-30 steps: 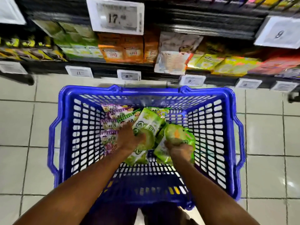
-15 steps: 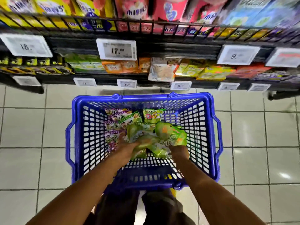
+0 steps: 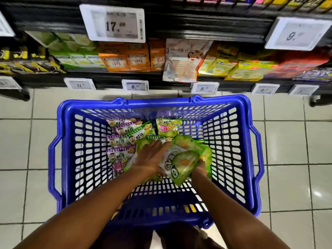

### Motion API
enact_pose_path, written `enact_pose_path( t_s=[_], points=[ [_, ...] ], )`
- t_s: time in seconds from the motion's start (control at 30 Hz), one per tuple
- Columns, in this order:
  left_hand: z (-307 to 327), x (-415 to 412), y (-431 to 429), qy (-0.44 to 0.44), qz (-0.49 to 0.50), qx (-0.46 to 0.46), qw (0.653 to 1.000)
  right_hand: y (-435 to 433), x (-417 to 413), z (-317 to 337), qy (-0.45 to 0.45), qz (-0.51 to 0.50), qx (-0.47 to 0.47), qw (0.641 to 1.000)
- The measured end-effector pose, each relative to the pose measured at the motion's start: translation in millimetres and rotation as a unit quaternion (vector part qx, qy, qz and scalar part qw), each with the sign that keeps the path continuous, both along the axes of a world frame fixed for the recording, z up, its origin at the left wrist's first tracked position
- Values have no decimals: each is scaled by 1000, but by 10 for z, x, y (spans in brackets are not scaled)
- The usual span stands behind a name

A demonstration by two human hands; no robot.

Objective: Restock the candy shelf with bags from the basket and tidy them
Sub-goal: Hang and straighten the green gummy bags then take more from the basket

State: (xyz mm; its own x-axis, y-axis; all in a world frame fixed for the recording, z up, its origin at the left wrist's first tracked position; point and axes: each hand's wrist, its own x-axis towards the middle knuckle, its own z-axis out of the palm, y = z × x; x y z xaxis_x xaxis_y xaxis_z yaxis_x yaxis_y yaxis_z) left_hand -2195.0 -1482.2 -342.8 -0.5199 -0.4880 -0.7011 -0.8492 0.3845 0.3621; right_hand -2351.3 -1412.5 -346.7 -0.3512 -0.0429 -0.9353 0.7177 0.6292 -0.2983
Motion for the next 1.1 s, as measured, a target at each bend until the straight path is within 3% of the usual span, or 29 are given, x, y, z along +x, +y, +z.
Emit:
enact_pose_path(
  t_s=[0.07,0.17,0.3,0.4,0.53,0.67,1.0,1.1],
  points=[
    [-75,-78,-24,87,4,33,996,-43,-9,-3,-13,-17,4,1000],
    [-61,-180,-6,133,8,59,989,-52,28,83,-28,84,26,996],
    [293,-134,10,163,177,106,965,55,19,352,-3,258,38,965],
    [861,-71,54,193,256,39,946,28,14,891,-24,248,-23,968],
    [1923,-68,19,255,442,75,857,-153,-30,2030,32,192,-134,972],
    [3286,-200,-172,335,529,22,779,-333,-148,3471,60,199,-232,950],
    [7047,-711,-629,465,477,-143,733,-678,-743,7149,160,190,-442,862],
    [7839,-835,-702,489,484,-114,716,-746,-919,7995,204,196,-493,823]
  ],
)
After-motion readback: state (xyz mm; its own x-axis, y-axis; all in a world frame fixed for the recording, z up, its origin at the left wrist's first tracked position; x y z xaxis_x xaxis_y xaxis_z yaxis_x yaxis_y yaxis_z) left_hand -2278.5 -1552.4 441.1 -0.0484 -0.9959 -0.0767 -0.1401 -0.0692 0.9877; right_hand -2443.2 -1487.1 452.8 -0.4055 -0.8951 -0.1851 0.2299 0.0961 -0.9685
